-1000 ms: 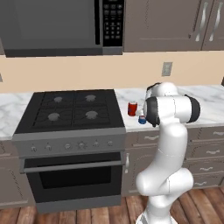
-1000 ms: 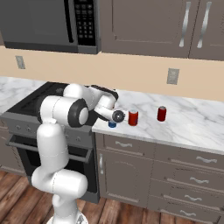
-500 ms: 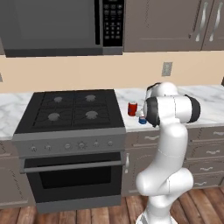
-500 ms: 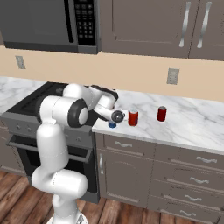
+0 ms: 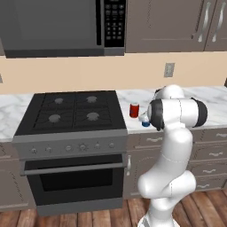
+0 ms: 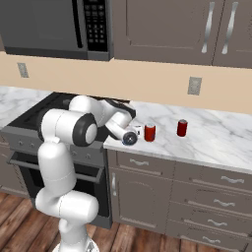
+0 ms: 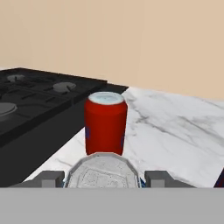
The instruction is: Four empty soda cans are scattered around the kitchen. Gather all the cans and cluster them next to the stove for recycling.
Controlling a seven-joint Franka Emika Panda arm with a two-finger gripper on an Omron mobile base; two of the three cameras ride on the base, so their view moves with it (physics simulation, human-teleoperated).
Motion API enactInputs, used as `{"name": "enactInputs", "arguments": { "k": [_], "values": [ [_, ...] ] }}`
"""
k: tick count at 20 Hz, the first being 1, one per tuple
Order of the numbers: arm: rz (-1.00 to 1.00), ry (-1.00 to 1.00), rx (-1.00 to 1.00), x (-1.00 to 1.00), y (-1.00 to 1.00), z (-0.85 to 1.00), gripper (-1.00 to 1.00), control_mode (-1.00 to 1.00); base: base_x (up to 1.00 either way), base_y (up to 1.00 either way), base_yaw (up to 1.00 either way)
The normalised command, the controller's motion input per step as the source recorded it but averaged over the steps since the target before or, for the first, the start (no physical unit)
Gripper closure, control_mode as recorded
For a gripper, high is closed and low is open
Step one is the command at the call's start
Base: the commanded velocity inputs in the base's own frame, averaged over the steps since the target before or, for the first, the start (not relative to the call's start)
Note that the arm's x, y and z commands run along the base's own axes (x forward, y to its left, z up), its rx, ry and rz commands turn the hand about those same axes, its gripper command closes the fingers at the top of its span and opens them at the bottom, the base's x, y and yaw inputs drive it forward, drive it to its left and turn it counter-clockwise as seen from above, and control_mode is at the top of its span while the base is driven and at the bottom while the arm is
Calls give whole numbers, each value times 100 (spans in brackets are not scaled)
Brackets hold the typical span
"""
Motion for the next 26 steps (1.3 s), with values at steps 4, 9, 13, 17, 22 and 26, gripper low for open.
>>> {"name": "enactInputs", "arguments": {
  "k": [4, 9, 13, 17, 22, 26],
  "values": [
    [0, -11, -1, -1, 0, 0, 100, -100, 0, 0, 0],
    [0, -10, 0, 0, 0, -1, 100, -100, 0, 0, 0],
    [0, -7, 0, 0, 0, -8, -100, -100, 0, 0, 0],
    [0, -10, 0, -23, -1, -1, -100, -100, 0, 0, 0],
    [0, -9, 0, -15, -8, 0, -100, -100, 0, 0, 0],
    [0, -8, 0, -2, -12, 0, -100, -100, 0, 0, 0]
  ]
}}
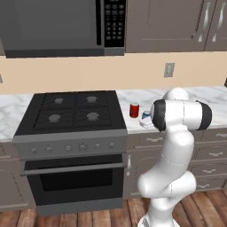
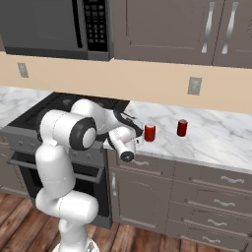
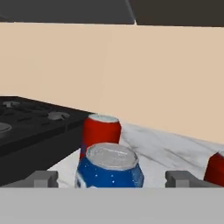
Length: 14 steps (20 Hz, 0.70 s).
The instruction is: Four empty soda cans are scattered around the kitchen. Gather all the cans and cluster them next to the stove for recycling.
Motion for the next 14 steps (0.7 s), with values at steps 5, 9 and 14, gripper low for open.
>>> {"name": "enactInputs", "arguments": {
  "k": [5, 9, 14],
  "values": [
    [1, -11, 0, -17, -3, 17, -100, -100, 0, 0, 0],
    [3, -11, 0, -41, 0, 49, -100, -100, 0, 0, 0],
    [4, 1, 0, -30, 1, 32, -100, -100, 0, 0, 0]
  ]
}}
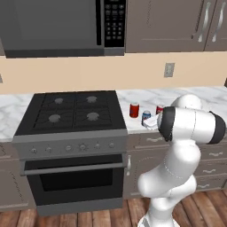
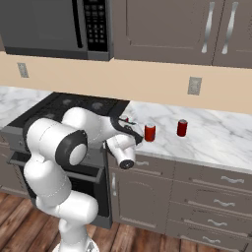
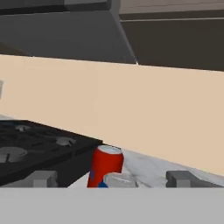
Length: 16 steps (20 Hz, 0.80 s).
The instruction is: Four empty soda cans are scattered around the kitchen. Gather all the cans and cluster them next to the stove for recycling.
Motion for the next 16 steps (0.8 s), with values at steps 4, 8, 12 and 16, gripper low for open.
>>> {"name": "enactInputs", "arguments": {
  "k": [4, 8, 12, 16],
  "values": [
    [8, 21, -5, -3, 9, 36, -100, -100, 0, 0, 0],
    [10, 37, -10, 0, 9, 46, -100, -100, 0, 0, 0],
    [9, 36, -9, -1, 2, 49, -100, -100, 0, 0, 0],
    [9, 19, -1, -32, 0, 33, -100, -100, 0, 0, 0]
  ]
}}
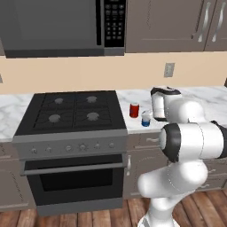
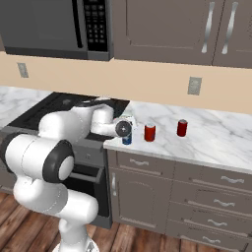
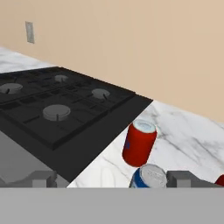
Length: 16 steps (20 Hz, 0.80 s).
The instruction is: Four empty soda cans are scattered around the kitchen. Gather all the cans and cluster them next to the stove for recycling.
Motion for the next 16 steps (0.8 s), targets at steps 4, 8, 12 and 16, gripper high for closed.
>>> {"name": "enactInputs", "arguments": {
  "k": [4, 8, 12, 16],
  "values": [
    [9, 2, 2, -61, -4, 28, -100, -100, 0, 0, 0],
    [9, -1, 6, -77, -11, 30, -100, -100, 0, 0, 0],
    [6, 0, 4, -42, -2, 3, -100, -100, 0, 0, 0],
    [2, 1, 0, -20, 0, 0, -100, -100, 0, 0, 0]
  ]
}}
